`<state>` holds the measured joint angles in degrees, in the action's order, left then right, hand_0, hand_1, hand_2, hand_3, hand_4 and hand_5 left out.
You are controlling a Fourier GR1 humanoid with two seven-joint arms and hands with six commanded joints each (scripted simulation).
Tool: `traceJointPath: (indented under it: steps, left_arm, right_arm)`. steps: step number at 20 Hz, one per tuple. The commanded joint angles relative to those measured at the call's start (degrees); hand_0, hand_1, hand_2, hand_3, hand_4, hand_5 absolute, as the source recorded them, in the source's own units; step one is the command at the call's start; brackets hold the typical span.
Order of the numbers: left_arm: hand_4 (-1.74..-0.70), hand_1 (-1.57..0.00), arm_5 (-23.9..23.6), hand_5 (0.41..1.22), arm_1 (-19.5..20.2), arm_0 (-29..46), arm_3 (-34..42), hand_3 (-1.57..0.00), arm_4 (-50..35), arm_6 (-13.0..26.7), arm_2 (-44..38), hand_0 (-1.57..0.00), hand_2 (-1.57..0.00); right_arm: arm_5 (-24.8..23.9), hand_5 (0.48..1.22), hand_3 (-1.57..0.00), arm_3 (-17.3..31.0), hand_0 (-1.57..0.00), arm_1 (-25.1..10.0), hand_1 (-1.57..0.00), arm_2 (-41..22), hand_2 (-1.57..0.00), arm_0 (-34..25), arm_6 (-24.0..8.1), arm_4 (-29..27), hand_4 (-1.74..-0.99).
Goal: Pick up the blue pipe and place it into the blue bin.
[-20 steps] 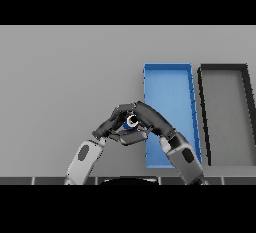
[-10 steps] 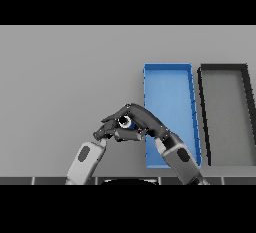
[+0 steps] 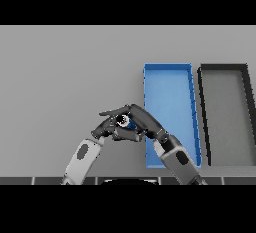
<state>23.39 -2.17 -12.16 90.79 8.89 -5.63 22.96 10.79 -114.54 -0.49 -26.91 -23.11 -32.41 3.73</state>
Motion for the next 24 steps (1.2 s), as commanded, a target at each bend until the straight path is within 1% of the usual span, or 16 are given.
traceJointPath:
  steps: [1,3,5,6,7,9,10,12,13,15,17,18,19,21,23,24]
  left_arm:
    - [-1.21,-0.55,0.88,1.221,0.24,0.1,-0.19,-0.48,0.82,0.82,-0.14,-0.6,-0.53]
    - [-1.08,-0.35,1.09,1.029,-0.24,0.26,0.45,-0.3,2.61,3.9,-0.4,-0.38,-0.34]
    - [-1.02,-0.22,0.81,0.848,-0.39,1.24,1.73,-0.19,2.33,7.27,-0.56,-0.24,-0.22]
    - [-1.0,-0.18,0.83,0.77,-0.56,1.08,1.5,-0.16,2.0,8.37,-0.86,-0.2,-0.17]
    - [-0.98,-0.14,0.93,0.704,-0.43,0.92,1.35,-0.12,1.4,8.91,-1.51,-0.16,-0.14]
    - [-0.97,-0.09,1.17,0.603,-1.14,2.08,1.38,-0.08,0.51,10.74,-1.36,-0.1,-0.09]
    - [-0.97,-0.07,0.56,0.567,-0.88,2.2,0.9,-0.06,1.39,9.41,-1.38,-0.08,-0.07]
    - [-0.95,-0.05,0.04,0.513,-0.73,1.67,1.05,-0.04,2.09,9.72,-1.43,-0.05,-0.04]
    - [-0.94,-0.04,-0.33,0.495,-1.0,1.99,1.05,-0.03,2.33,9.98,-1.26,-0.04,-0.04]
    - [-0.92,-0.02,0.01,0.482,-0.66,2.32,0.49,-0.02,2.53,10.78,-1.19,-0.03,-0.02]
    - [-0.91,-0.01,-0.22,0.47,-0.69,2.09,0.02,-0.01,2.84,10.41,-1.27,-0.02,-0.01]
    - [-0.91,-0.01,-0.05,0.464,-0.59,2.16,-0.04,-0.01,2.9,10.62,-1.17,-0.01,-0.01]
    - [-0.91,-0.01,-0.19,0.456,-0.65,1.72,0.04,-0.01,2.95,10.8,-1.33,-0.01,-0.01]
    - [-0.91,-0.01,0.24,0.445,-0.51,2.24,0.01,0.0,2.92,10.62,-1.03,-0.01,-0.01]
    - [-0.91,0.0,0.46,0.437,-0.69,2.18,0.39,0.0,2.5,11.21,-1.08,0.0,0.0]
    - [-0.91,0.0,0.33,0.435,-0.71,2.38,0.23,0.0,2.69,11.66,-1.05,0.0,0.0]
  right_arm:
    - [-0.29,1.211,-1.56,0.42,-1.56,0.29,-1.56,-0.32,-1.56,0.05,-0.12,0.67,-1.738]
    - [-0.51,1.214,-1.56,0.3,-1.57,0.01,-1.57,-0.09,-1.57,-0.06,0.15,1.0,-1.739]
    - [-1.06,1.217,-1.57,0.49,-1.57,-0.07,-1.57,-0.62,-1.57,0.09,1.88,1.92,-1.74]
    - [-1.29,1.218,-1.57,0.46,-1.57,0.25,-1.57,-1.06,-1.57,-0.09,1.83,2.04,-1.74]
    - [-1.52,1.218,-1.57,0.44,-1.57,0.17,-1.57,-1.28,-1.57,0.07,2.84,2.37,-1.74]
    - [-2.32,1.219,-1.57,0.39,-1.57,0.95,-1.57,-1.81,-1.57,0.02,2.45,2.38,-1.74]
    - [-2.29,1.22,-1.57,0.9,-1.57,0.73,-1.57,-0.61,-1.57,-0.12,2.53,1.45,-1.741]
    - [-2.41,1.22,-1.57,0.6,-1.57,0.94,-1.57,-0.45,-1.57,-0.02,3.46,0.25,-1.741]
    - [-2.38,1.22,-1.57,0.16,-1.57,1.18,-1.57,0.54,-1.57,-0.11,3.81,-1.88,-1.741]
    - [-3.22,1.221,-1.57,0.13,-1.57,2.52,-1.57,2.28,-1.57,-2.16,1.75,-5.18,-1.741]
    - [-5.23,1.221,-1.57,-1.94,-1.57,3.61,-1.57,3.84,-1.57,-3.81,-1.28,-8.44,-1.741]
    - [-5.94,1.221,-1.57,-2.39,-1.57,2.6,-1.57,5.24,-1.57,-5.32,-2.22,-10.09,-1.741]
    - [-7.51,1.221,-1.57,-1.15,-1.57,0.99,-1.57,6.53,-1.57,-7.9,-2.46,-12.87,-1.741]
    - [-10.99,1.221,-1.57,-0.42,-1.57,-4.69,-1.57,8.86,-1.57,-14.28,-2.37,-19.96,-1.741]
    - [-13.02,1.221,-1.57,0.17,-1.57,-8.12,-1.57,12.55,-1.57,-21.51,-2.1,-25.1,-1.741]
    - [-14.84,1.221,-1.57,0.55,-1.57,-10.54,-1.57,14.73,-1.57,-24.22,-2.18,-25.53,-1.741]
